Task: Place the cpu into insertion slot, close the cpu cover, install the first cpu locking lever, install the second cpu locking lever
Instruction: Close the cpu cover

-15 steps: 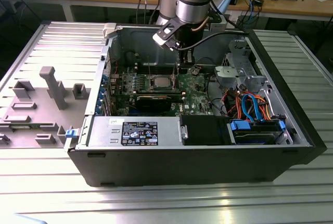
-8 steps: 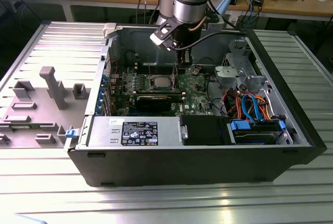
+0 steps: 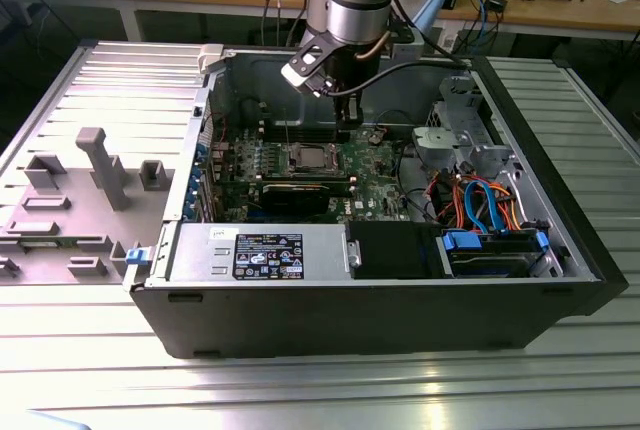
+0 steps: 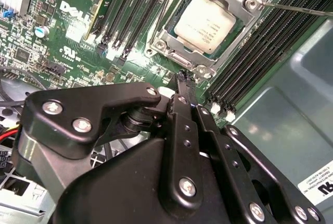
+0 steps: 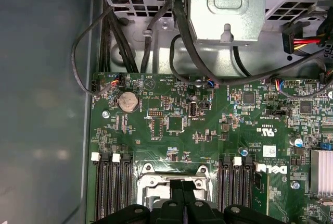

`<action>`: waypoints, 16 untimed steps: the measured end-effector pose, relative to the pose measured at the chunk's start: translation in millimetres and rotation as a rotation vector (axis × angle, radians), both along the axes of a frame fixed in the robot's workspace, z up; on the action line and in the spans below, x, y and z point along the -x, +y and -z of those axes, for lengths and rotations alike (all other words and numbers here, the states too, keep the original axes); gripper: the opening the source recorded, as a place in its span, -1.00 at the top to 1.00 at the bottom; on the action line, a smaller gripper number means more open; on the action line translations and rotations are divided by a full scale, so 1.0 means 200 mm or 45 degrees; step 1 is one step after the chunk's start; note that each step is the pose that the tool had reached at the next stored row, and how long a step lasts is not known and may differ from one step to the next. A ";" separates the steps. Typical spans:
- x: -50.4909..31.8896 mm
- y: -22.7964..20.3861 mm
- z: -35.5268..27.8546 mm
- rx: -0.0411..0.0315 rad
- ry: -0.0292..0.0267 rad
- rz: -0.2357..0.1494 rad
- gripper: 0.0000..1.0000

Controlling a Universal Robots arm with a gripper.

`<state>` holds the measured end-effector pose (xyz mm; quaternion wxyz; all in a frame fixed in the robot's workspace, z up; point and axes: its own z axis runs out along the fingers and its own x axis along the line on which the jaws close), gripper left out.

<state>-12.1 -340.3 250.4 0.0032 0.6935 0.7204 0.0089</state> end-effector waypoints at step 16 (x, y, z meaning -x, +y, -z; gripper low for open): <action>0.163 0.000 0.020 -0.0003 0.0000 -0.001 0.79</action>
